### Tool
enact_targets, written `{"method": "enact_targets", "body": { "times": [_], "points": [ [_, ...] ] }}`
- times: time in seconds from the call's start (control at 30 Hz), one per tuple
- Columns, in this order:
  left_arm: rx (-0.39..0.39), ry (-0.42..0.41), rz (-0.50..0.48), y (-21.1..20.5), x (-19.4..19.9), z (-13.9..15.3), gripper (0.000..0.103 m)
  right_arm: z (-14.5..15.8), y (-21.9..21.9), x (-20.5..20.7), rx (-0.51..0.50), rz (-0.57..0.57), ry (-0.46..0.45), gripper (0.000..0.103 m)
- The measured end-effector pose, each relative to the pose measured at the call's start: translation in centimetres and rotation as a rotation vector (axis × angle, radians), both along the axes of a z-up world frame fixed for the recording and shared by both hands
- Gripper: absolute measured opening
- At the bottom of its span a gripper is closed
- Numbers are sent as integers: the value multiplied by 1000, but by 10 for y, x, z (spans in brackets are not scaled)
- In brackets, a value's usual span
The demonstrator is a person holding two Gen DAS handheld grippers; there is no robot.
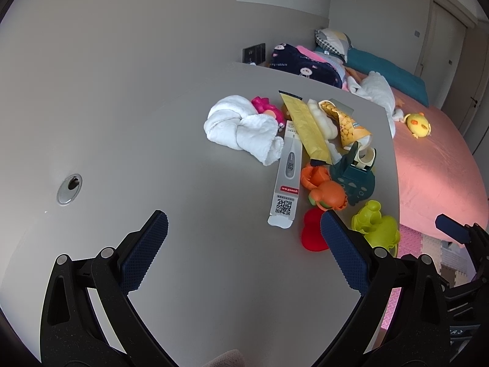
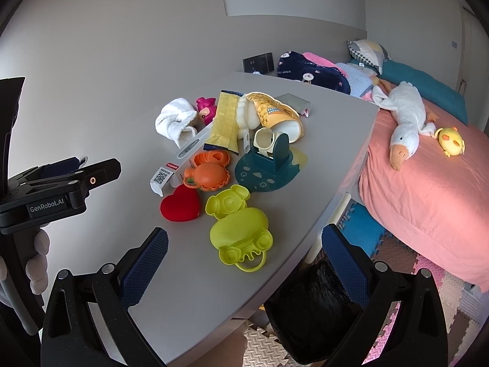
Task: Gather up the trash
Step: 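Grasp the yellow-green frog mold with the right tool while the left tool grasps the thermometer box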
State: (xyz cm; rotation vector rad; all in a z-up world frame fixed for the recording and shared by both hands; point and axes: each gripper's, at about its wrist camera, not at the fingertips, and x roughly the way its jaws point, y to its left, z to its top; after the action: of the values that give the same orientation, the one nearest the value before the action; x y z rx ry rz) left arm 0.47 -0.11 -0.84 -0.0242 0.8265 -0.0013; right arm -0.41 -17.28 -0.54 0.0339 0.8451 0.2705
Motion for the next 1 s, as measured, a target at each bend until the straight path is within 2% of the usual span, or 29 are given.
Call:
{"method": "enact_targets", "body": {
  "times": [0.1,0.27,0.33,0.43,0.63,0.73,0.8,0.9,1.0],
  "points": [
    [7,17,-1,-1,3,-5,97,-5,-1,3,-5,9,2,100],
    [-2,32,-12,1,7,-9,97,-15,5,13,-22,40,18,90],
    [-13,33,-14,3,8,-10,97,-21,7,20,-28,44,33,79],
    [-21,36,-19,5,10,-11,97,-30,8,31,-27,43,61,68],
    [-11,38,-45,1,14,-15,97,-41,11,48,-27,51,83,63],
    [15,42,-59,-4,19,-19,92,-43,10,53,-22,41,77,58],
    [21,49,-53,-6,24,-22,87,-44,10,54,-20,45,73,58],
    [28,57,-59,-9,31,-26,84,-44,10,53,-26,37,60,58],
    [23,59,-64,-11,38,-28,84,-40,4,52,13,21,58,58]
  ]
}}
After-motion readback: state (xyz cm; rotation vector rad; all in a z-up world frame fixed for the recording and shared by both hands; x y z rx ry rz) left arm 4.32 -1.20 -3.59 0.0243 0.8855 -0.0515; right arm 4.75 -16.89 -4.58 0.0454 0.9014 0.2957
